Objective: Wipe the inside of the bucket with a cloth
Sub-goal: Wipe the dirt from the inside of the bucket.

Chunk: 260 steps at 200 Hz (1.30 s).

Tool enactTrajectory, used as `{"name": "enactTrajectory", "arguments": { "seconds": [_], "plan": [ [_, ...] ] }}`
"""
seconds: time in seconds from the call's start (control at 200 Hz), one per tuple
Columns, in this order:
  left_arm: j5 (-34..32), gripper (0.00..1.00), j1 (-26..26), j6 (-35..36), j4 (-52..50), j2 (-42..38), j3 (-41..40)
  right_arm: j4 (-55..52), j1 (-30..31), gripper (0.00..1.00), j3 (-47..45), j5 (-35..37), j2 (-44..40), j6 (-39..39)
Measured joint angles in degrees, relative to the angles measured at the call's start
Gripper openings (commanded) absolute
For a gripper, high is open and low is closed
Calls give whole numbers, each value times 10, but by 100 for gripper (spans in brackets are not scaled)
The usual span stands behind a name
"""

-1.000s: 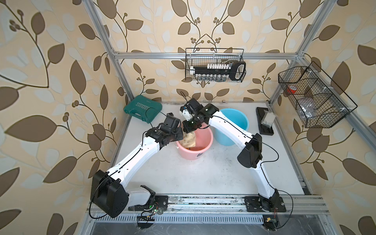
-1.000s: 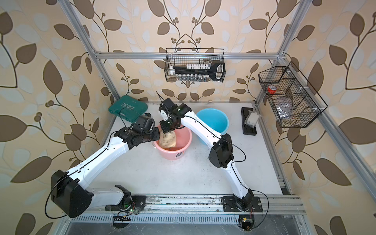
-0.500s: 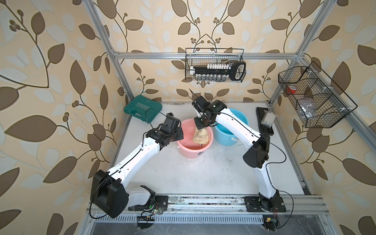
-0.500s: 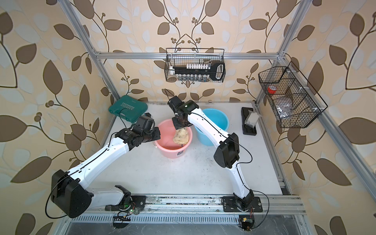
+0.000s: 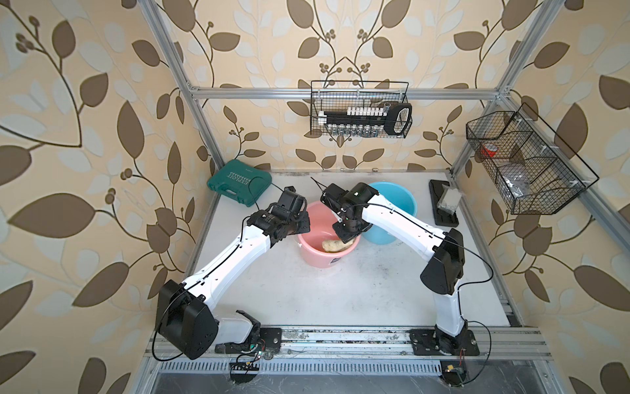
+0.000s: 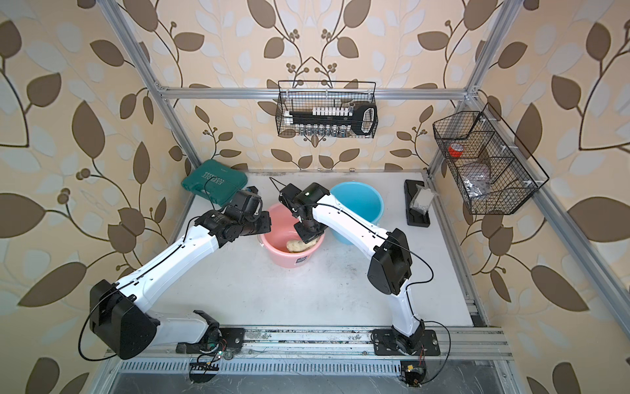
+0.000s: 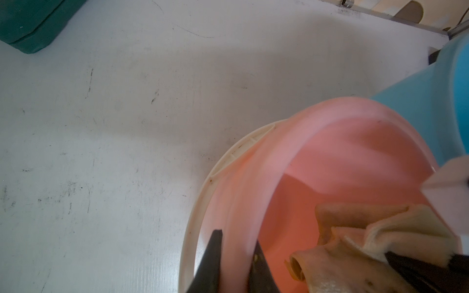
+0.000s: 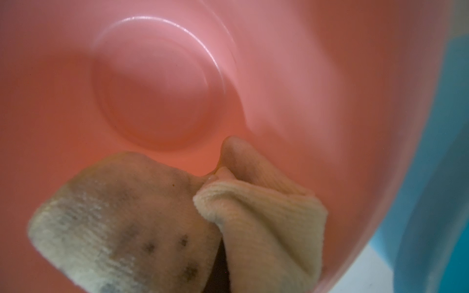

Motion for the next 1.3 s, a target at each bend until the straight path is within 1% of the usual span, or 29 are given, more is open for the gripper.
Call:
{"name": "enactTrajectory", "arguments": {
  "seconds": [0.2, 0.39, 0.47, 0.555, 0.665, 0.835, 0.925, 1.11, 1.2, 1.3],
  "plan": [
    [13, 0, -6, 19, -27, 5, 19, 25, 10, 0, -73, -48, -82, 5],
    [17, 0, -6, 26, -27, 7, 26, 50, 3, 0, -105, -97, -153, 17],
    [3, 0, -6, 26, -27, 7, 26, 45, -1, 0, -119, -116, -178, 23],
    [-32, 0, 0, 24, -25, 7, 26, 9, -4, 0, -133, -116, -202, 29],
    [-56, 0, 10, 21, -19, 7, 26, -34, -14, 0, -151, -111, -223, 33],
    [-66, 0, 14, 21, -17, 7, 26, -97, -37, 0, -158, -49, -235, 47],
    [-66, 0, 14, 21, -12, 7, 26, -97, -39, 0, -137, -53, -239, 48],
    [-50, 0, 14, 22, -2, 7, 26, -10, -38, 0, -43, -146, -234, 44],
    [-33, 0, 14, 23, 5, 7, 22, 35, -39, 0, 17, -178, -204, 43],
    [-12, 0, 14, 23, 15, 7, 13, 74, -39, 0, 88, -197, -139, 39]
  ]
}}
